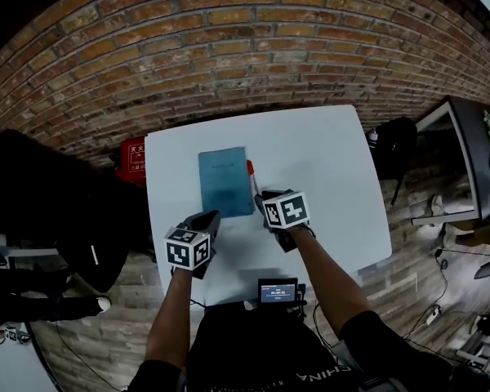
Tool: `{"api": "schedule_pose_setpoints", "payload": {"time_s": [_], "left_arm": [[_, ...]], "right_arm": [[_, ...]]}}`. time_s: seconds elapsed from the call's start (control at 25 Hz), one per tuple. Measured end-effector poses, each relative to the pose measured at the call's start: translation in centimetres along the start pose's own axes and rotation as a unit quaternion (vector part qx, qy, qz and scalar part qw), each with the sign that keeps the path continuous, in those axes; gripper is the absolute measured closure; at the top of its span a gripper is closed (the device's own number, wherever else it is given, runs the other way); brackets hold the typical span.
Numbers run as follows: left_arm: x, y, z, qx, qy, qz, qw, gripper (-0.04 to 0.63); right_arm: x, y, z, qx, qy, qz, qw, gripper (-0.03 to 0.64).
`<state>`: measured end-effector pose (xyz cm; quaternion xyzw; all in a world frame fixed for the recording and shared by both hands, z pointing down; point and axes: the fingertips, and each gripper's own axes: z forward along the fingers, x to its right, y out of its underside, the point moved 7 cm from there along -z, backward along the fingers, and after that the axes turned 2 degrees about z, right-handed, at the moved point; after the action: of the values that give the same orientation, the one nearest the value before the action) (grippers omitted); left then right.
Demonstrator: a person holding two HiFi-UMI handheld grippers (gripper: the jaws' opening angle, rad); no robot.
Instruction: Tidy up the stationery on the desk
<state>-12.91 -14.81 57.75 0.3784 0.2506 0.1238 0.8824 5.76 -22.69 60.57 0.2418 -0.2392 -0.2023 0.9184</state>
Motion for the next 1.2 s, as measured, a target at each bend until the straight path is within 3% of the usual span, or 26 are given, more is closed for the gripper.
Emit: {"api": "schedule_pose_setpoints", "payload": {"time_s": [0.48,1.2], "left_arm": [[2.7,0.8,-2.8,0.034,0.017,0.022,0.999,0.584],[8.5,7.5,-11.2,0.096,-0.007,0.05,0.994,0.584]], "right_arm": [[-1.1,1.7,-5.8,0.06,0.002,-0.065,0.996,0.604],[-4.7,9.9,-13.0,0.114,-0.032,-0.115,0.986,0.607]]}}
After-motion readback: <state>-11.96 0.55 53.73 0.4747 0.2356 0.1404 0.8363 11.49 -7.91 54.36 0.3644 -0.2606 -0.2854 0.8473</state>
